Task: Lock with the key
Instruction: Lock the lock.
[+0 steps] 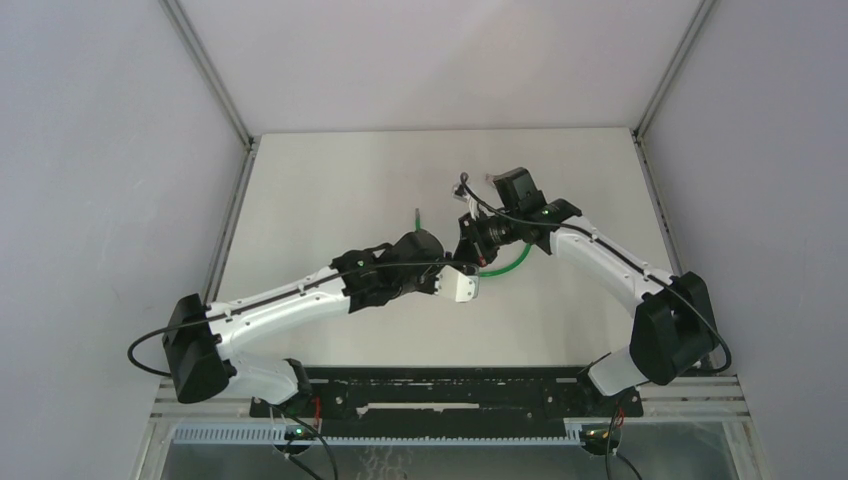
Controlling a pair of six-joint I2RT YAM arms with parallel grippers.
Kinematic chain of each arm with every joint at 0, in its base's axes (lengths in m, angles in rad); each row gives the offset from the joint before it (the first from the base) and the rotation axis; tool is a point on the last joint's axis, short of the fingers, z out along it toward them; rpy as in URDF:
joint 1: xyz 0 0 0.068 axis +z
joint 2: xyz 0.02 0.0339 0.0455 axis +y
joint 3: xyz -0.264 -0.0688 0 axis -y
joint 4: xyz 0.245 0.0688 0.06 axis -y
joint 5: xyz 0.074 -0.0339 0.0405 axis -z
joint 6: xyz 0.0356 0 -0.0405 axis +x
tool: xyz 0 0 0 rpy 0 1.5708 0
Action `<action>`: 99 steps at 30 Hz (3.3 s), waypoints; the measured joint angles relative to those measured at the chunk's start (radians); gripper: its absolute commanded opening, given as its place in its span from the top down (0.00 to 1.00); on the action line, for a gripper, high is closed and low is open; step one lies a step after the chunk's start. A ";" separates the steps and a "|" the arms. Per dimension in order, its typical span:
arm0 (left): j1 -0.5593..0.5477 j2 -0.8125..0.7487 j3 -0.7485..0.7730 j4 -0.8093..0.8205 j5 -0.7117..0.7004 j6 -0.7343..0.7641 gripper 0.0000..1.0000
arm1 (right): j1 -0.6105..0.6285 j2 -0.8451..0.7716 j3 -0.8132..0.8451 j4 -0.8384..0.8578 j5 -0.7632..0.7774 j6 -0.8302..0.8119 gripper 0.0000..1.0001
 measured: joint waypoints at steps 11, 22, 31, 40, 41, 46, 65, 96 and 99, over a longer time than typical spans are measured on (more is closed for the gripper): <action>0.023 -0.036 -0.032 0.040 0.060 -0.010 1.00 | -0.030 -0.024 -0.023 0.055 -0.036 0.036 1.00; 0.029 -0.042 -0.045 0.060 0.065 -0.008 1.00 | -0.029 -0.025 -0.024 0.063 -0.039 0.061 1.00; 0.043 -0.042 -0.050 0.074 0.072 -0.020 1.00 | -0.018 -0.028 -0.024 0.080 0.001 0.088 1.00; 0.071 -0.058 -0.050 0.003 0.208 -0.016 1.00 | -0.019 -0.029 -0.024 0.070 -0.026 0.020 1.00; 0.072 -0.060 -0.050 -0.005 0.223 -0.015 1.00 | -0.019 -0.029 -0.024 0.063 -0.034 0.002 1.00; 0.080 -0.062 -0.047 -0.039 0.280 -0.012 1.00 | -0.004 -0.030 -0.027 0.026 -0.050 -0.082 1.00; 0.099 -0.011 -0.014 -0.008 0.232 -0.109 1.00 | 0.003 -0.082 -0.080 0.126 0.028 -0.051 1.00; 0.113 -0.042 -0.014 0.004 0.195 -0.094 1.00 | -0.010 -0.054 -0.095 0.223 -0.015 0.055 1.00; 0.113 -0.042 -0.014 -0.024 0.214 -0.076 1.00 | -0.008 -0.047 -0.095 0.231 -0.031 0.078 1.00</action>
